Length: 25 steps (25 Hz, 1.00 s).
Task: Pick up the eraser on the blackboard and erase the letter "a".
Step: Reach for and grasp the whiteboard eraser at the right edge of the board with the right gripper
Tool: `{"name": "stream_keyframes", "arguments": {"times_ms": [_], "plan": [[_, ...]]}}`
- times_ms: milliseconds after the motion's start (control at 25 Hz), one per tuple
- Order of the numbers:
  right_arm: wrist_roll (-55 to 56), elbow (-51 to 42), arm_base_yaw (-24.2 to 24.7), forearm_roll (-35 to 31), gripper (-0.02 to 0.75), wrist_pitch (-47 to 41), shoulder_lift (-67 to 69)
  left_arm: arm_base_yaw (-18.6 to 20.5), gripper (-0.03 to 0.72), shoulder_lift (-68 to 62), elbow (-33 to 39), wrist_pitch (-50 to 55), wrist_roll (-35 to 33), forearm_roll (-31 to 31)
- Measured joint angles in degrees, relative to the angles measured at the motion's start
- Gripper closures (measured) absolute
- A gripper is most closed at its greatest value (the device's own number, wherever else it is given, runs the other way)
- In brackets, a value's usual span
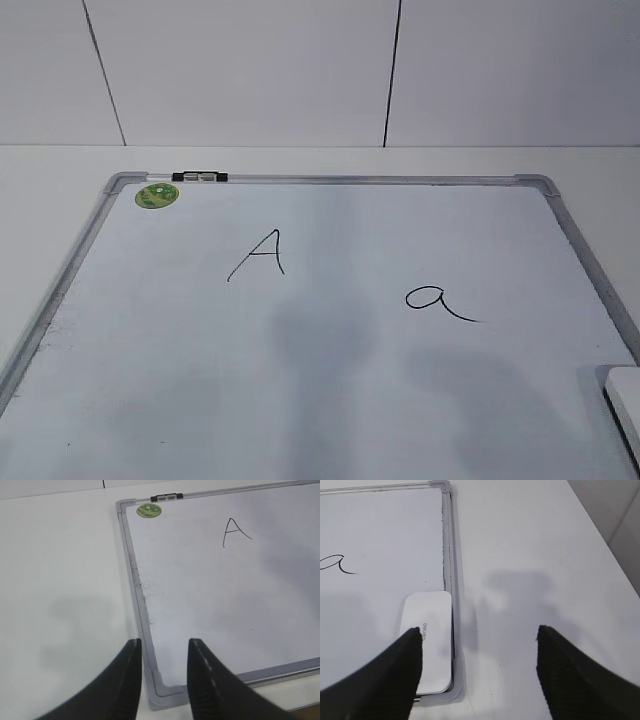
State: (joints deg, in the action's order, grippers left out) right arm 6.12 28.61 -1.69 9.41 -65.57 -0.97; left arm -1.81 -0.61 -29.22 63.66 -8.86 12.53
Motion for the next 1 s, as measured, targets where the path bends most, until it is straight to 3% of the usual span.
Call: {"name": "stream_keyframes", "arguments": {"times_ms": [1000], "plan": [[0.0,0.0,0.0,0.7,0.167,0.0,0.0,0.0,0.454,0.0,0.0,0.0,0.0,0.0]]}}
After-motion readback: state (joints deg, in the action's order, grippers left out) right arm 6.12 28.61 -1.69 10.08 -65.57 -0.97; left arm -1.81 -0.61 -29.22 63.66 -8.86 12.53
